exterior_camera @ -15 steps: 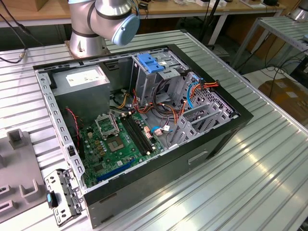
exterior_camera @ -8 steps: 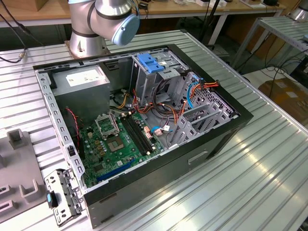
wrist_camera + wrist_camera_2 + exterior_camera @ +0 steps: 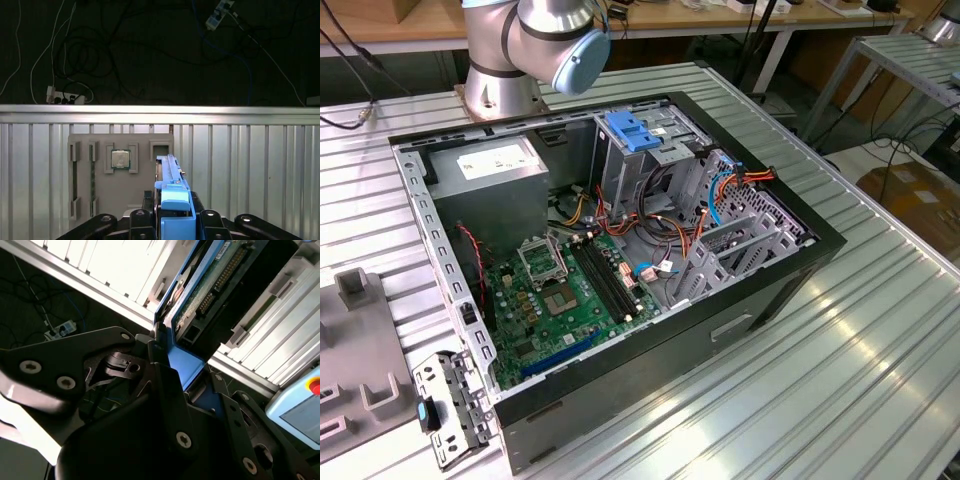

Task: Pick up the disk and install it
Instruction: 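Pick up the disk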

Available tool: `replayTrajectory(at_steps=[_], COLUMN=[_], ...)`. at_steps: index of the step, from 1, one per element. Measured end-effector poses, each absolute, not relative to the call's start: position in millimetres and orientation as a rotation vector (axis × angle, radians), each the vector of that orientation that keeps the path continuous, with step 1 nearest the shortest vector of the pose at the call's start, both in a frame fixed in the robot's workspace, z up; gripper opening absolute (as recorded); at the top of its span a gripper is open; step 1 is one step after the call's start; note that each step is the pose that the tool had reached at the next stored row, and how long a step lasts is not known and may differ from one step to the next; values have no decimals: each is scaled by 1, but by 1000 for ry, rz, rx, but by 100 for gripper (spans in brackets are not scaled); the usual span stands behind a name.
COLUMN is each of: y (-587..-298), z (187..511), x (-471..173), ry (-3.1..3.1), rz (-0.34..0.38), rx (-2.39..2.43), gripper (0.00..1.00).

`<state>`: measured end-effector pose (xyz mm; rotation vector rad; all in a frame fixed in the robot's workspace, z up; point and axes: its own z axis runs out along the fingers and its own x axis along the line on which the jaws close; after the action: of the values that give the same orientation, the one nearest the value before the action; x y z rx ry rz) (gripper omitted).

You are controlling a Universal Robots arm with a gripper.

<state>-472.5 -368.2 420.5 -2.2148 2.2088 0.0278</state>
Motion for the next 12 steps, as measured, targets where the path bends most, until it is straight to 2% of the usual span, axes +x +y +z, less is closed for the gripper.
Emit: replayTrajectory(at_steps=[12], y=[-368], z=[425], x=[-473], ry=[2209], rz=[28], rx=[-2215], gripper=[37])
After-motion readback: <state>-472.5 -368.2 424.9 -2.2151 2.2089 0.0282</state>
